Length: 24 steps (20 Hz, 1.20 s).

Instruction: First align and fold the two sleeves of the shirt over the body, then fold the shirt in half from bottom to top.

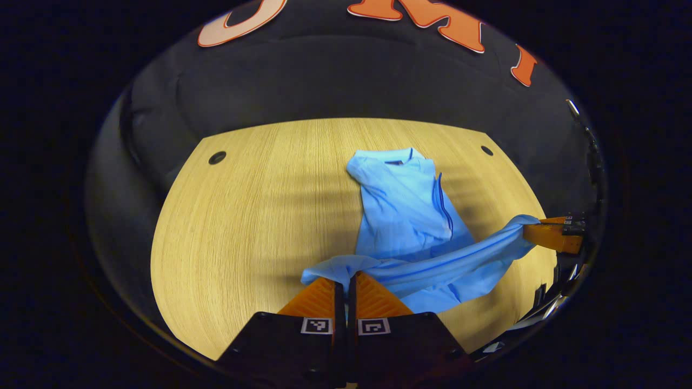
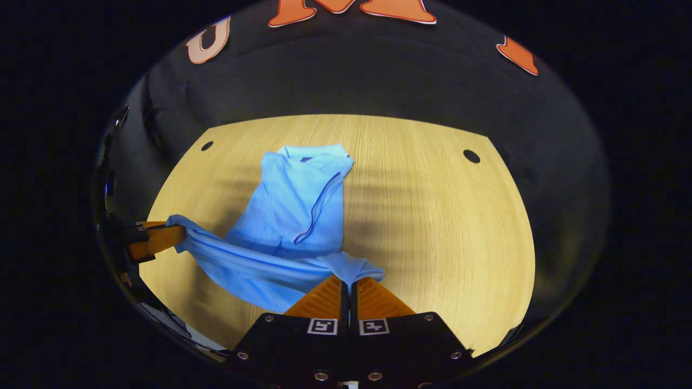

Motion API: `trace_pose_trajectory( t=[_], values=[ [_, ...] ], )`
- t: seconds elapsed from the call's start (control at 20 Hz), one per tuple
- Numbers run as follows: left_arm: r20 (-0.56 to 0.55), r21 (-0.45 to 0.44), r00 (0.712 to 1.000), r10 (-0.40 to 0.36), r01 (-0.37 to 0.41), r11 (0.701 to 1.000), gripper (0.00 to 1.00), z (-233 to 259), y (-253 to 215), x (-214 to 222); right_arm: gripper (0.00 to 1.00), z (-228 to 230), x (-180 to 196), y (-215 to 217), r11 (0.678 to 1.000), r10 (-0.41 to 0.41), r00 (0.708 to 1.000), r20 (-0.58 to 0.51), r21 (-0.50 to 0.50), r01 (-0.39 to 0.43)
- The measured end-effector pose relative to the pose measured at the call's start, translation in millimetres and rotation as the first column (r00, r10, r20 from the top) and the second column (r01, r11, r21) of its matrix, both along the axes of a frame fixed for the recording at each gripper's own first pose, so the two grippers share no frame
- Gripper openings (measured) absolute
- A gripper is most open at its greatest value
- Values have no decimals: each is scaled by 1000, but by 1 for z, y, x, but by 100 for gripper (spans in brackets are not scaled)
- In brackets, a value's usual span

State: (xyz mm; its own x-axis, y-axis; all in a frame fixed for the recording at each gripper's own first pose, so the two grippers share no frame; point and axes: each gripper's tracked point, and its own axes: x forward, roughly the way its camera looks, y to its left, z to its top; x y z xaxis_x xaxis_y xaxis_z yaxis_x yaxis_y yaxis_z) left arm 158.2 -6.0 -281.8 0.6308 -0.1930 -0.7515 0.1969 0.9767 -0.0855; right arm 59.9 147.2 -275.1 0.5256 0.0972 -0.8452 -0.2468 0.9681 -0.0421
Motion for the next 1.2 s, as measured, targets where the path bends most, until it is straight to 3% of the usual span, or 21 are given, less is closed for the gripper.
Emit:
trace_pose_trajectory(
  t=[0.3, 0.45, 0.85, 0.9, 0.95, 1.0, 1.05, 1.15, 1.2],
  values=[
    [77, -4, 997, 24, -24, 1000, 4, 14, -13, 98, 0, -3, 86, 7, 1000, 1, 997, 73, -24, 1],
    [87, 4, 995, 46, -47, 999, 4, 9, -11, 135, 0, -15, 116, 16, 999, -45, 996, 77, 23, 43],
    [94, 78, 993, 71, -78, 994, 4, -5, -6, 190, 1, -34, 184, 32, 990, -119, 989, 93, 92, 110],
    [91, 79, 993, 71, -78, 994, 11, -9, -7, 191, 2, -34, 181, 32, 987, -130, 988, 78, 103, 122],
    [92, 69, 993, 75, -81, 994, 13, -8, -7, 191, 6, -35, 177, 28, 987, -138, 988, 66, 90, 132],
    [99, 63, 992, 81, -87, 994, 22, -8, -8, 191, 10, -40, 177, 27, 988, -139, 988, 63, 76, 134],
    [110, 65, 990, 91, -99, 993, 31, -5, -4, 192, 21, -37, 174, 23, 990, -133, 989, 68, 59, 129],
    [135, 56, 984, 117, -126, 990, 59, 2, 1, 192, 61, -32, 173, 22, 991, -127, 988, 90, 54, 123],
    [148, 45, 981, 127, -135, 990, 72, 7, 1, 192, 70, -26, 171, 21, 990, -131, 987, 98, 57, 125]
  ],
)
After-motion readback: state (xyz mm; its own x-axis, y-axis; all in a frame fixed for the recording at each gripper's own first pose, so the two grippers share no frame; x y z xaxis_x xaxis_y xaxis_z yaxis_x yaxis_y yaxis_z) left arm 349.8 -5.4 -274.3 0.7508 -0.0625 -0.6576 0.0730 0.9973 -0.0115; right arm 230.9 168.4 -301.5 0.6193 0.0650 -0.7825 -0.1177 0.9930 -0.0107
